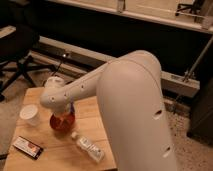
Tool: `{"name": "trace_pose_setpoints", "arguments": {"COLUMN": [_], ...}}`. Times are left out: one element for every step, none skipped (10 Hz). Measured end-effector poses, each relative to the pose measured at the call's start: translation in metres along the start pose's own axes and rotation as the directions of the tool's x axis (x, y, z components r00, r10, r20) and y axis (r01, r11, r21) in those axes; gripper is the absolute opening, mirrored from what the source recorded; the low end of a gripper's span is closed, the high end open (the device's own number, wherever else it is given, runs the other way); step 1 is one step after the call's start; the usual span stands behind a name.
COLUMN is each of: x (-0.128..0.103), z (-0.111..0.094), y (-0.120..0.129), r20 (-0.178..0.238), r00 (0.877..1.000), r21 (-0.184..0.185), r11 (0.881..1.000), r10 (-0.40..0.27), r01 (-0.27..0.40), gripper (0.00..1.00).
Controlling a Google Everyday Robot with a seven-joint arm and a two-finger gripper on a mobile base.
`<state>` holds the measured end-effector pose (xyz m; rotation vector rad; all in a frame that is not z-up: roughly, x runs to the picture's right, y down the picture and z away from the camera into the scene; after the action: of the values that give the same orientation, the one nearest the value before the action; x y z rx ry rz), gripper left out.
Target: Place the pepper in the ceramic bowl
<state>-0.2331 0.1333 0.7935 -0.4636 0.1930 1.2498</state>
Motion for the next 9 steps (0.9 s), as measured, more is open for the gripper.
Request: {"name": "trace_pose_setpoints", "arguments": {"x": [0.004,0.009,0.013,0.016,0.018,0.019,0.020,0.020,0.021], "z": [0.004,0.006,0.006,0.004,0.001,-0.003,-0.007,-0.010,-0.012], "y": [-0.002,-0.003,-0.001,0.003,0.007,0.011,0.014,0.014,0.013], "r20": [0.005,0.007,0.012,0.015,0.017,0.018,0.019,0.020,0.017], "r00": [1.000,0.999,0.999,0.998,0.998,0.998,0.997,0.997,0.996], "r21": [0.008,0.012,0.010,-0.001,-0.016,-0.033,-0.050,-0.061,-0.067], "r11": [1.000,0.999,0.999,0.998,0.998,0.997,0.997,0.995,0.994], "r10": [0.017,0.034,0.047,0.057,0.061,0.064,0.068,0.074,0.082], "r01": [-0.017,-0.034,-0.047,-0.057,-0.061,-0.064,-0.067,-0.073,-0.081], "gripper": [0.45,0.56,0.65,0.75,0.79,0.80,0.80,0.80,0.80]}}
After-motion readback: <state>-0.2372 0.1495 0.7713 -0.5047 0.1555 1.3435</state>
